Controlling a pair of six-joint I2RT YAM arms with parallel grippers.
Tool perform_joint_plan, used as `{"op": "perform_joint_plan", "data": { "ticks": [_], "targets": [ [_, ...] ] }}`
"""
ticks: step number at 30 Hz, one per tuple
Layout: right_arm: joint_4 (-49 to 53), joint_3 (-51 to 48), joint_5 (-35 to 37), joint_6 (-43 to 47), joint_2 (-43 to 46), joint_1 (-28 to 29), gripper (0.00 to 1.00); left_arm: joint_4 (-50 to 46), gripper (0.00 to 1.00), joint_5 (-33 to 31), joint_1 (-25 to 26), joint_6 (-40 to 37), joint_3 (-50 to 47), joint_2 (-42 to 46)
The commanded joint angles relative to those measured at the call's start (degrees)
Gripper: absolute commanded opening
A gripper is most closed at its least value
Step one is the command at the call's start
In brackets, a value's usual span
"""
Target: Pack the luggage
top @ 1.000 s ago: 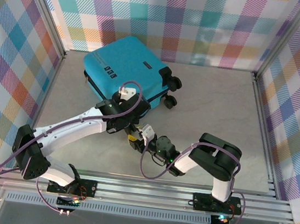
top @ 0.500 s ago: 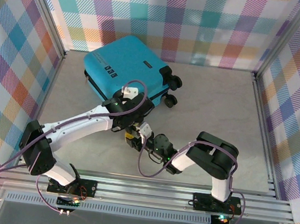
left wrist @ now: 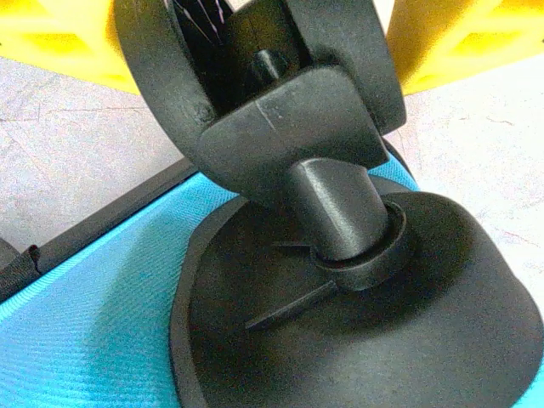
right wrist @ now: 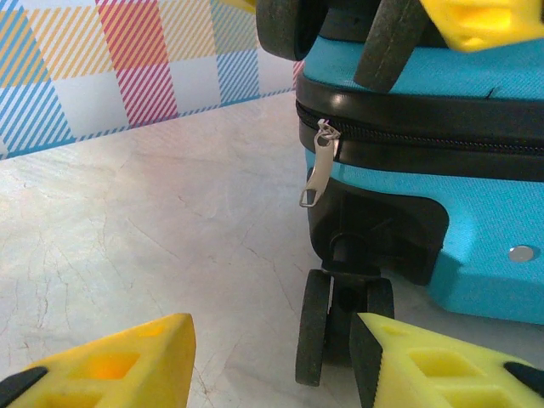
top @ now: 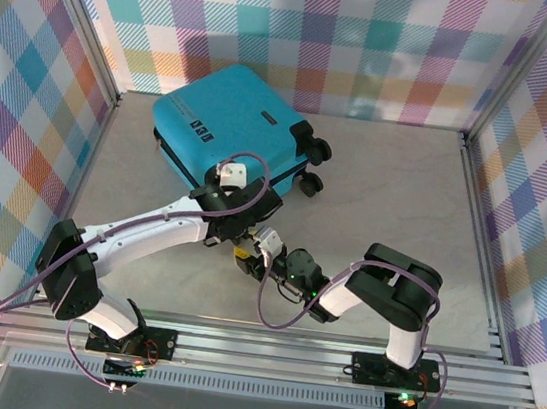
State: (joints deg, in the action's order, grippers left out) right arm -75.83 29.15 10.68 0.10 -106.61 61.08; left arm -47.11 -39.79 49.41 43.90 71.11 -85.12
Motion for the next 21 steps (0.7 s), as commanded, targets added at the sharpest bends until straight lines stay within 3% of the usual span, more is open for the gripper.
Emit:
{"op": "perform_joint_plan", "data": {
  "ticks": [1,6,13,21],
  "targets": [
    [-2.2,-0.7,0.3,0.2,0.8,0.1,0.52,-4.6,0.66,-3.8,0.2,1.1,-0.2,1.8],
    [-1.9,-0.3,0.8,-0.5,0.6,0.0,0.52,-5.3,0.64,-4.7,0.2,-1.1,1.0,2.3],
    [-4.2,2.5,1.3,-2.2,-1.8,0.1,0.53,-7.3,0.35,-7.1,0.2,-5.8,4.9,0.5],
    [-4.7,11.0,2.7,-1.6,-6.6,1.5,0.52,-4.9,0.28,-3.3,0.2,-10.4,8.2,1.3]
  ]
}}
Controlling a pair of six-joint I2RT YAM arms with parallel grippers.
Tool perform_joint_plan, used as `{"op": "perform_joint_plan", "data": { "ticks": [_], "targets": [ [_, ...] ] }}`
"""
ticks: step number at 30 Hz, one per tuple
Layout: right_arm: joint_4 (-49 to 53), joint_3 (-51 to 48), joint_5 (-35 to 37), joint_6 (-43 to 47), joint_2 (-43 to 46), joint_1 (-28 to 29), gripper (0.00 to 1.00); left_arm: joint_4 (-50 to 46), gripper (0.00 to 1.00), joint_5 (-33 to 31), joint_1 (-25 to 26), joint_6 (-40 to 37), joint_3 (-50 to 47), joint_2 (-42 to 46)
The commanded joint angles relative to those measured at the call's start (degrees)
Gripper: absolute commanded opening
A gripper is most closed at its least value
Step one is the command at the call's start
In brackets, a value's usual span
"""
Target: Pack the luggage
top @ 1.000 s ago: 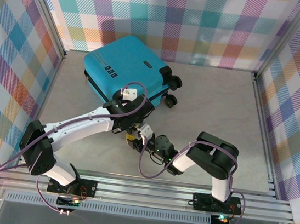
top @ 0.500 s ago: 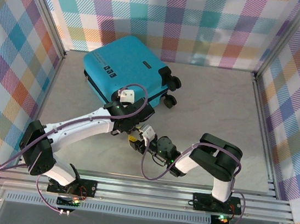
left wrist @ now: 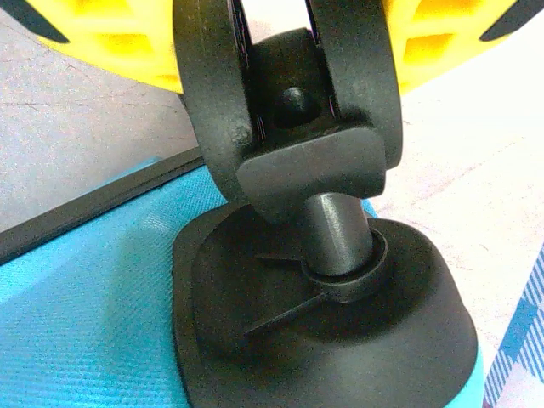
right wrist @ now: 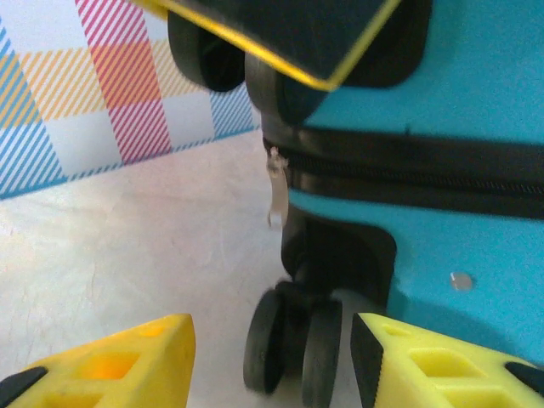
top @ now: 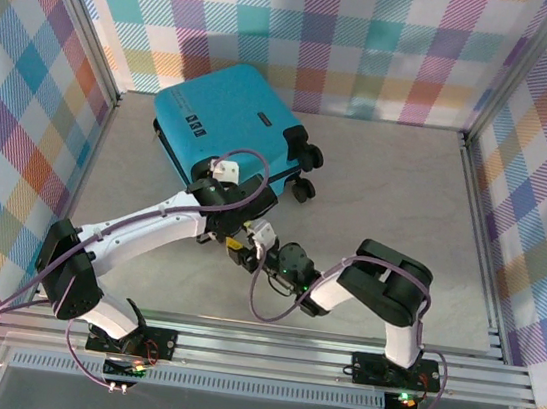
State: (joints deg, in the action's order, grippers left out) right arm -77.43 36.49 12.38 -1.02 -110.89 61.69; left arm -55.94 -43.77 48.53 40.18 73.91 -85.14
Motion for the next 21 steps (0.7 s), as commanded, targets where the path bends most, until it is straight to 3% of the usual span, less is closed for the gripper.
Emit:
{"op": "perform_joint_plan", "data": {
  "ticks": [1,11,21],
  "targets": [
    [-3.1,5.2,1.1,-0.6,-3.0,1.2,0.52,4.2,0.28,1.6,1.1,-7.2,5.9,1.2],
    [-3.2,16.7,13.2,-5.6,-13.4,3.0,0.46,7.6,0.27,5.5,1.3,-7.7,7.7,0.4],
    [-2.5,18.4,17.8,-5.0,-13.5,4.0,0.43,11.5,0.26,8.0,1.5,-6.4,7.6,-0.2]
  ]
}}
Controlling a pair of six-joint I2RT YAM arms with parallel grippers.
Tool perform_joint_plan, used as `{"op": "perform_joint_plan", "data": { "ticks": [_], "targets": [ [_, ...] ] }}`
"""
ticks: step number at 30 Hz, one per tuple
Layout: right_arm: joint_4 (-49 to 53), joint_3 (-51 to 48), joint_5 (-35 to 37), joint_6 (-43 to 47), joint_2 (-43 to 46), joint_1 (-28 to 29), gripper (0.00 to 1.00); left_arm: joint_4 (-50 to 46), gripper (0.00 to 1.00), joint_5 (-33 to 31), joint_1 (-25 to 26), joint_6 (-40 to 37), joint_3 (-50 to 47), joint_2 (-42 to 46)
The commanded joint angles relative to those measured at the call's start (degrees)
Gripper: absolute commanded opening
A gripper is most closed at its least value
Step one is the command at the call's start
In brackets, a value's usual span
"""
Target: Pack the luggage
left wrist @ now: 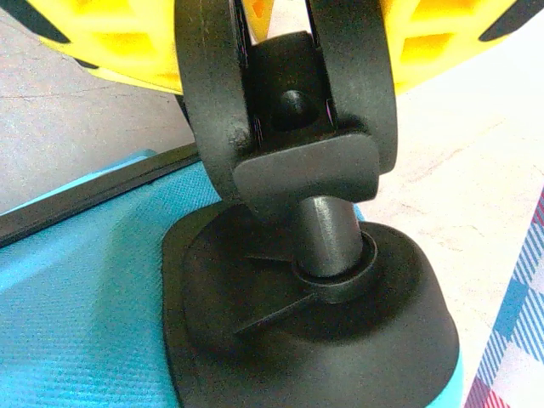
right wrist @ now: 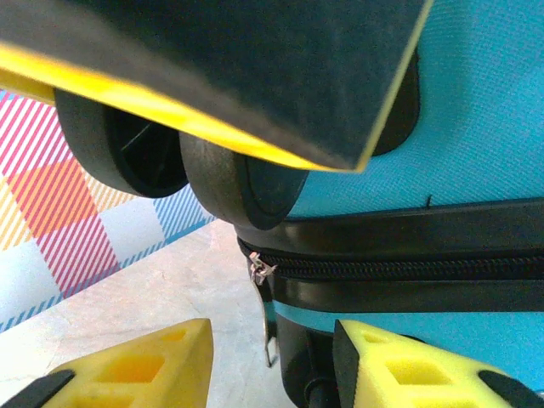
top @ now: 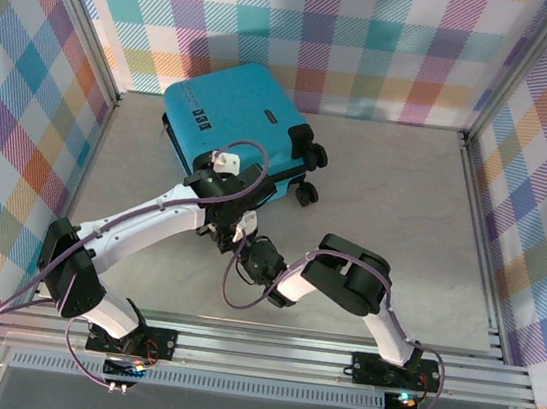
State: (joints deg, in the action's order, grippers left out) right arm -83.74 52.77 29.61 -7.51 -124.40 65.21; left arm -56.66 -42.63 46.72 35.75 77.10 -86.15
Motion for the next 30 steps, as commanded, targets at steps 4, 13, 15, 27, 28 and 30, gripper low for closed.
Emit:
{"op": "perform_joint_plan", "data": {
  "ticks": [4,13,15,27,28,30],
  "targets": [
    [3.2,-1.8,0.2,1.9,2.1,0.8,0.43,14.2,0.25,7.6,3.6,0.1,2.6,0.9],
    [3.2,-20.0,-9.3,-1.3,13.9,-1.3,0.39,22.0,0.24,11.0,3.8,2.0,-1.0,2.3],
    [3.2,-21.3,-8.4,-0.6,14.9,-1.3,0.36,23.5,0.24,12.4,3.8,1.8,-0.2,1.8],
    [8.4,-23.9,-7.8,5.1,21.6,-4.3,0.34,27.3,0.50,17.9,3.8,0.2,6.8,-6.7],
    [8.9,-23.7,-7.2,4.7,21.5,-4.2,0.34,27.5,0.55,18.4,3.8,0.2,6.5,-6.5],
    [9.1,-23.3,-5.6,4.2,21.0,-4.3,0.34,27.7,0.58,19.4,3.8,-0.4,6.1,-5.6]
  ]
}}
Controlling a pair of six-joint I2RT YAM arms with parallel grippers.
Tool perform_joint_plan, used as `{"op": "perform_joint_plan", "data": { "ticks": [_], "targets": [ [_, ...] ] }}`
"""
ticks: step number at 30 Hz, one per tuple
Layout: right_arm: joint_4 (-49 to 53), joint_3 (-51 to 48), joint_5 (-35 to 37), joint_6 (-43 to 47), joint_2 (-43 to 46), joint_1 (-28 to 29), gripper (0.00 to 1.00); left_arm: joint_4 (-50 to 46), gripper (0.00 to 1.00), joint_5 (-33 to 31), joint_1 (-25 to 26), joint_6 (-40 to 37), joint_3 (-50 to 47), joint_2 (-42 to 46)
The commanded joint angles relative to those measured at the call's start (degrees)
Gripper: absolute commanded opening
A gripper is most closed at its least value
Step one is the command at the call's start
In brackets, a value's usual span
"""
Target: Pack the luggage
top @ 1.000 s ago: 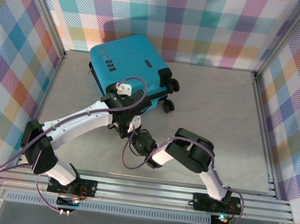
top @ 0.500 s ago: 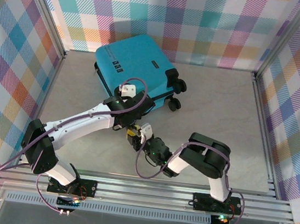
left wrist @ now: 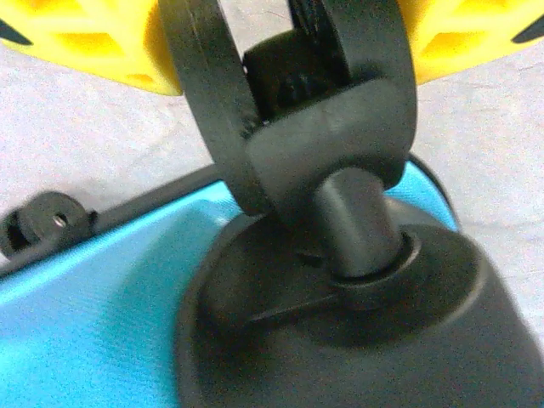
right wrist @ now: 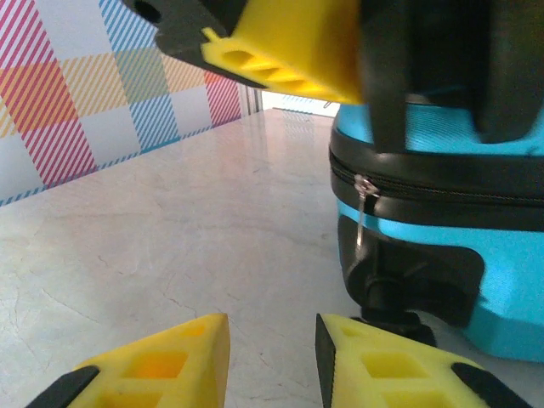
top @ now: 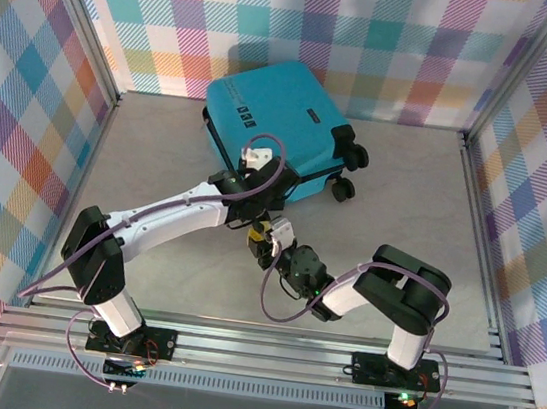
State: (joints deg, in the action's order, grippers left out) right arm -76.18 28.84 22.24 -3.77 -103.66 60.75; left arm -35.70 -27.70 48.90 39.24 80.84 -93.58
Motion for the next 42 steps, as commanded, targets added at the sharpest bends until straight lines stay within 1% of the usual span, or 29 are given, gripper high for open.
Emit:
{"op": "perform_joint_plan", "data": {
  "ticks": [1,4,6,10,14,19,22,28,33,37,39,42],
  "targets": [
    [1.5,0.9,3.3,-0.1,-0.2,0.2,0.34,7.3,0.59,5.2,1.7,-4.3,1.9,2.8],
    [1.0,2.2,5.5,-0.5,-2.2,0.2,0.34,10.7,0.64,8.5,2.0,-6.7,-0.4,7.0],
    [0.3,3.7,7.0,-0.2,-4.0,0.2,0.34,12.0,0.66,9.0,2.2,-8.4,-1.7,10.4],
    [-1.2,8.2,9.7,1.6,-8.3,0.2,0.36,11.6,0.71,5.7,2.4,-10.1,-5.0,18.6],
    [-0.1,11.6,11.5,2.5,-10.1,-0.1,0.36,9.2,0.75,1.3,2.5,-12.0,-7.8,27.1],
    [0.7,13.2,12.5,1.4,-11.0,-2.0,0.36,4.5,0.77,-5.3,2.4,-13.3,-10.3,33.5],
    [1.6,14.6,12.1,2.1,-11.9,-2.9,0.35,2.8,0.77,-7.1,2.3,-13.4,-11.7,35.4],
    [2.7,15.0,11.4,3.0,-12.4,-4.0,0.26,0.8,0.77,-8.8,2.3,-13.5,-12.8,36.8],
    [3.4,14.8,10.2,3.8,-11.9,-4.7,0.11,0.8,0.77,-9.6,2.3,-13.0,-14.0,37.7],
    [3.8,14.5,9.0,4.2,-11.5,-5.2,0.02,0.1,0.77,-10.0,2.3,-12.6,-14.2,37.8],
    [4.0,14.3,8.5,4.3,-11.2,-5.2,0.00,0.1,0.77,-10.1,2.3,-12.3,-14.5,38.1],
    [3.8,13.8,8.2,4.5,-10.9,-5.4,0.00,0.1,0.77,-10.3,2.3,-11.9,-15.0,38.5]
  ]
}}
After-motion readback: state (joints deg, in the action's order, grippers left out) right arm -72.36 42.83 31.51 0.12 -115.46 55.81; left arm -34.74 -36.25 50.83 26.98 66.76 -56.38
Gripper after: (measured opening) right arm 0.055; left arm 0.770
